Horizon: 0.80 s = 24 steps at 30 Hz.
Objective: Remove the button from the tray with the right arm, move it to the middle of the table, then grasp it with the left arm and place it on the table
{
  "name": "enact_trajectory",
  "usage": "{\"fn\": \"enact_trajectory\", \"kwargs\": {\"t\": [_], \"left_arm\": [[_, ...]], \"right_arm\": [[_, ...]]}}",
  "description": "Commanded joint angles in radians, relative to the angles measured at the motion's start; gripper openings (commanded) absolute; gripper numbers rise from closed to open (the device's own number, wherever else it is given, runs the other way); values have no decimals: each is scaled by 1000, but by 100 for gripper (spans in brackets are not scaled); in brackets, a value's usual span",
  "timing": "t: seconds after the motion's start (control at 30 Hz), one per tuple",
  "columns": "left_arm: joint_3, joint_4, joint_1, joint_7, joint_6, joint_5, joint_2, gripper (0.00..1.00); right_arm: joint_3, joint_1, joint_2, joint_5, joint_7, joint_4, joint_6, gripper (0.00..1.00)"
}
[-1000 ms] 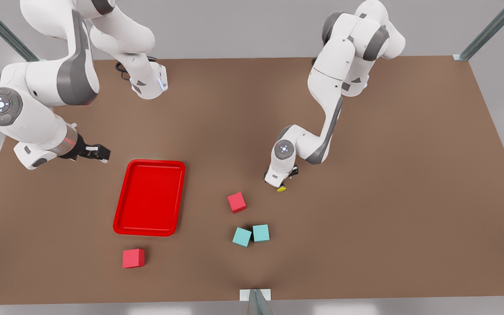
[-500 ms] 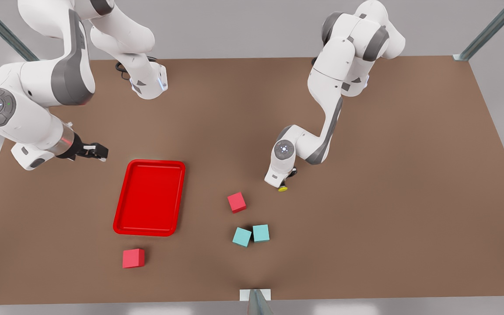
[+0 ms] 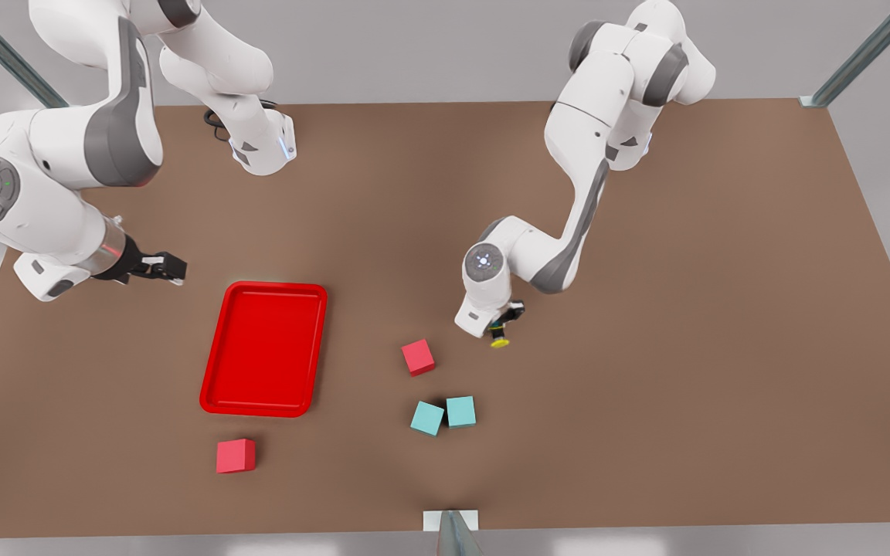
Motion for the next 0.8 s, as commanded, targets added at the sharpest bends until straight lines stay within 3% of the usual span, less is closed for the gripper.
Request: {"fn": "enact_trajectory", "kwargs": {"t": [0.0,0.13,0.33,0.77], "left_arm": [[2,62,-2,-504,-392,167,-1,45],[2,102,-42,-1422,-510,462,13,45],[2,55,-35,-1980,-527,677,65,45],[4,5,9,-2109,-503,1000,327,45]], "right_arm": [[-2,-3,2,-1,-20,18,6,100],[-5,-7,17,-5,-23,29,76,100],[-4,-36,17,-4,-22,32,76,100],[-4,-39,17,-4,-17,35,73,100]]}}
